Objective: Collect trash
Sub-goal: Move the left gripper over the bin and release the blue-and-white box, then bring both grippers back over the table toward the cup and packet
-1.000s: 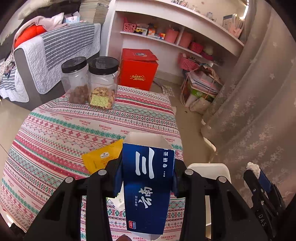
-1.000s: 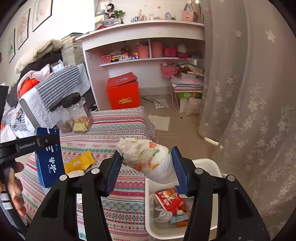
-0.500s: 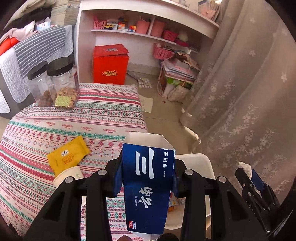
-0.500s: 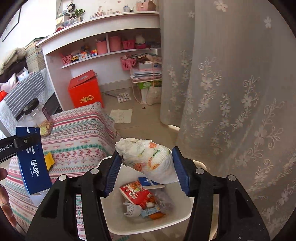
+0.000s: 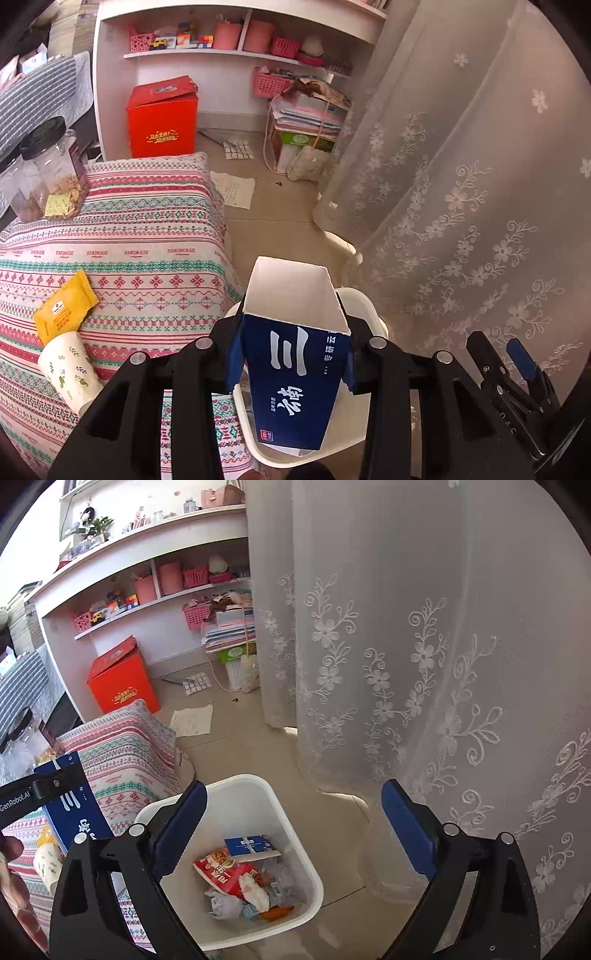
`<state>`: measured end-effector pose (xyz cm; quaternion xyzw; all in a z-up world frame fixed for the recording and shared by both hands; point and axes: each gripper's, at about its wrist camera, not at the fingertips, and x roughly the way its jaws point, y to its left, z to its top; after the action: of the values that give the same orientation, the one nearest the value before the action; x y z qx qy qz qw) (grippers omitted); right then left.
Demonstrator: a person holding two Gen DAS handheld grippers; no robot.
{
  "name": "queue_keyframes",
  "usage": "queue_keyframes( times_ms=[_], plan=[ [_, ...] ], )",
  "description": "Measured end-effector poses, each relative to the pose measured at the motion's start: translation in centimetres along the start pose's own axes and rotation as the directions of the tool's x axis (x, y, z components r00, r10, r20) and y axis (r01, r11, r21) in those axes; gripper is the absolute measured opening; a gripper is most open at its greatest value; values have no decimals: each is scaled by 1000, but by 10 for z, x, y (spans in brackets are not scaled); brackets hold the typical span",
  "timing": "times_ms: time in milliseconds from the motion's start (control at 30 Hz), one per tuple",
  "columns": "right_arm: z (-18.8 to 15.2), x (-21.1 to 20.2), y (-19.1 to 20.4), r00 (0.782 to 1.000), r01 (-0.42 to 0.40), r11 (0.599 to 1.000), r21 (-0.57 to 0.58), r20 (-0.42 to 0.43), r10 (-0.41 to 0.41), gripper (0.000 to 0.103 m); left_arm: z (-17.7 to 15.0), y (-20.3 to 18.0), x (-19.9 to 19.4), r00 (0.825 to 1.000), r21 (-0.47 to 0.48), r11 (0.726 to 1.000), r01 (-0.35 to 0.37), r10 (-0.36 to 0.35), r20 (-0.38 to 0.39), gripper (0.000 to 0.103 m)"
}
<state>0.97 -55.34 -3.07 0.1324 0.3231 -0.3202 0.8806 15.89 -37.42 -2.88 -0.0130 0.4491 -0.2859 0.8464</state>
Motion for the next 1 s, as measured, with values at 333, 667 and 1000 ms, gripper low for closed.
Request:
queue_keyframes(
  times_ms=[333,667,1000],
  plan=[
    [1,1,-10,993,116,993,2,27,-116,96,-12,-21,22,997,64,995,77,-75,-32,43],
    [3,0,12,995,96,995,-11,35,-96,96,-13,-5,6,995,87,992,-93,89,53,74],
    [-1,-6,86,999,2,994,-110,47,3,96,-18,57,-21,965,17,967,-256,254,64,78]
  ],
)
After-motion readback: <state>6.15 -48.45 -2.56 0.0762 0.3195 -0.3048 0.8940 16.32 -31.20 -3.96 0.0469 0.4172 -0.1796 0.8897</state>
